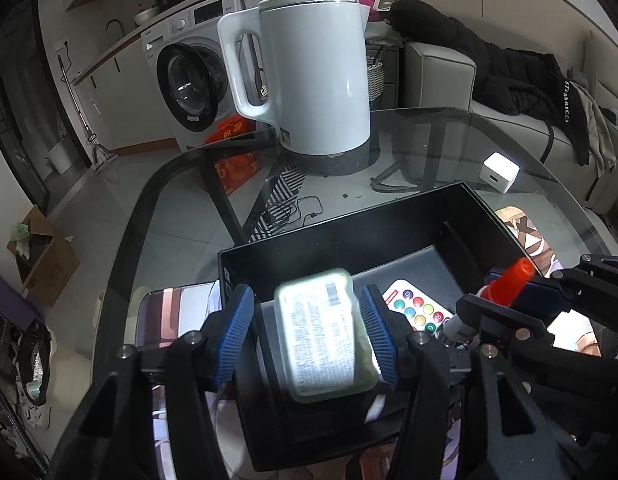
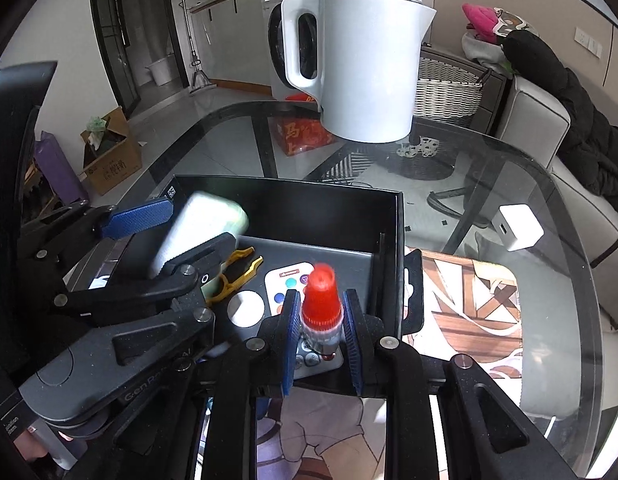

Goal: Organize rigid objects
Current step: 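Lower the pill case into the black box and open the left gripper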

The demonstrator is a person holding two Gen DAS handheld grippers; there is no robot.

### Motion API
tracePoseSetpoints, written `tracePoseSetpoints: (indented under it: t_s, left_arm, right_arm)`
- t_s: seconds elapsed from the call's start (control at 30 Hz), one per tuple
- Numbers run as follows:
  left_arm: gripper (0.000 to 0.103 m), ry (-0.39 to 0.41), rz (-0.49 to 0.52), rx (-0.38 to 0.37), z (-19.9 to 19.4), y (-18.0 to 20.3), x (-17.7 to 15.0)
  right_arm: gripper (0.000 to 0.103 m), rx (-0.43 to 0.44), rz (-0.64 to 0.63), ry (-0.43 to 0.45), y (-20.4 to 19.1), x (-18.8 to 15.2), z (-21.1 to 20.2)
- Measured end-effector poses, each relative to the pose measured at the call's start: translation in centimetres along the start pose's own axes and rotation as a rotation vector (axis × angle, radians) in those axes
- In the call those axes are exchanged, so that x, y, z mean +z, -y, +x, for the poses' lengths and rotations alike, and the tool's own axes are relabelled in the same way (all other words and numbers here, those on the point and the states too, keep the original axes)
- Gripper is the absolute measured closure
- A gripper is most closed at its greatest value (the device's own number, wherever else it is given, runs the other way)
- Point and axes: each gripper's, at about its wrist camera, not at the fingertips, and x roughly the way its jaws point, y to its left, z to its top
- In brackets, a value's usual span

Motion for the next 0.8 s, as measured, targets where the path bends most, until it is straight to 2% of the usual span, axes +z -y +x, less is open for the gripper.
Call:
tracePoseSetpoints:
  t_s: [0.8]
  left_arm:
    - [0.047, 0.010, -0.018, -0.010, -0.47, -0.38, 0.05]
  right_arm:
    - [0.079, 0.001, -0.001, -0.005, 0.00, -0.18, -0.17]
